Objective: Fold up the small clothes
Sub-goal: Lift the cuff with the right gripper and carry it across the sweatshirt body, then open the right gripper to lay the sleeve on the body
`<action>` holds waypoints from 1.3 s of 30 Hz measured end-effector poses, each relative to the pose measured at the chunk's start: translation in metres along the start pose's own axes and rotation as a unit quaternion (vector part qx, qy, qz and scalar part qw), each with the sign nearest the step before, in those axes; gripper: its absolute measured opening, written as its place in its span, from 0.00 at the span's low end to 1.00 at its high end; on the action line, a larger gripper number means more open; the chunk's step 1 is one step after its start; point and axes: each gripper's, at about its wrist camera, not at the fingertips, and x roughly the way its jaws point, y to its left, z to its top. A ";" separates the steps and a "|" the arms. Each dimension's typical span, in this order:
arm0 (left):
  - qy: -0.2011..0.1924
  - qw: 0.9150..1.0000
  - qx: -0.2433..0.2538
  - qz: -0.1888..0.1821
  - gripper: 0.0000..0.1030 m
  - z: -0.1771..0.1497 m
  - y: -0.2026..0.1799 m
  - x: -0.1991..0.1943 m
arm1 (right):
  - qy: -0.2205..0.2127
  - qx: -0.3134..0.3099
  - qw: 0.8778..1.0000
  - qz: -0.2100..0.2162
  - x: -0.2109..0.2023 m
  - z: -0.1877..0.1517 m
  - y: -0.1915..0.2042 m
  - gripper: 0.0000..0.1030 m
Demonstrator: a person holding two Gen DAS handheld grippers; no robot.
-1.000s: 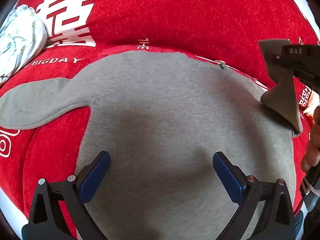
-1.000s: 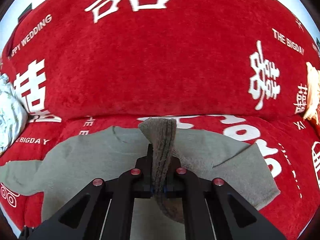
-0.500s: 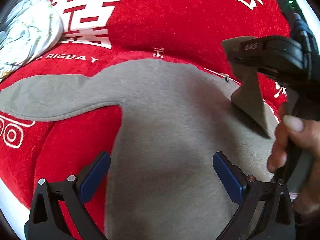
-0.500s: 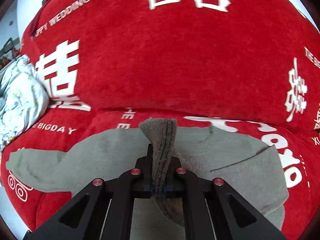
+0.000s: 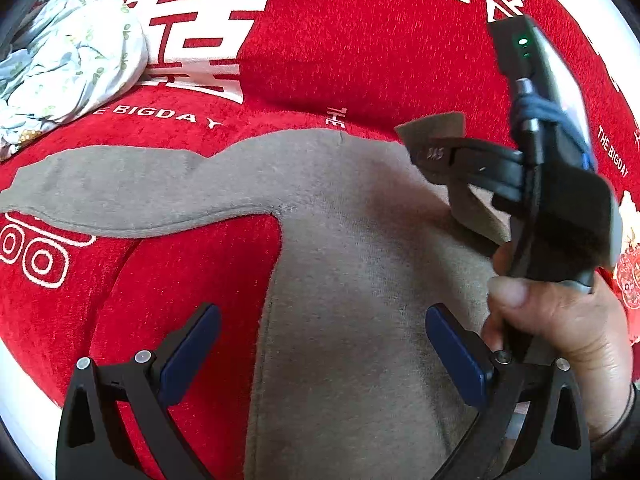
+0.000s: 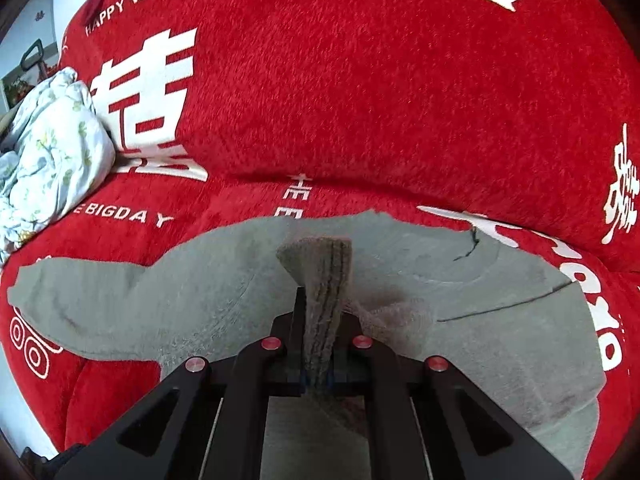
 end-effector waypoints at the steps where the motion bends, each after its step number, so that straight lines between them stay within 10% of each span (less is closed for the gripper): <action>1: -0.001 1.000 -0.001 0.000 1.00 0.000 0.000 0.000 | 0.003 -0.002 1.000 0.001 0.003 -0.001 0.002 0.06; 13: -0.006 1.000 -0.007 -0.007 1.00 -0.001 0.003 -0.008 | 0.029 -0.023 0.999 0.003 0.032 -0.020 0.026 0.08; 20: -0.017 1.000 -0.017 -0.009 1.00 0.002 0.006 -0.017 | 0.032 -0.023 0.994 0.098 0.032 -0.023 0.037 0.55; 25: -0.023 1.000 -0.013 -0.005 1.00 0.005 0.001 -0.021 | -0.005 0.003 0.994 0.108 0.007 -0.017 0.006 0.65; 34: -0.006 0.998 0.058 -0.016 1.00 0.026 -0.071 0.009 | -0.001 0.074 0.991 -0.109 -0.012 -0.034 -0.154 0.73; 39: 0.000 0.993 0.110 -0.034 1.00 0.049 -0.139 0.045 | 0.027 0.134 0.980 -0.145 -0.007 -0.063 -0.213 0.73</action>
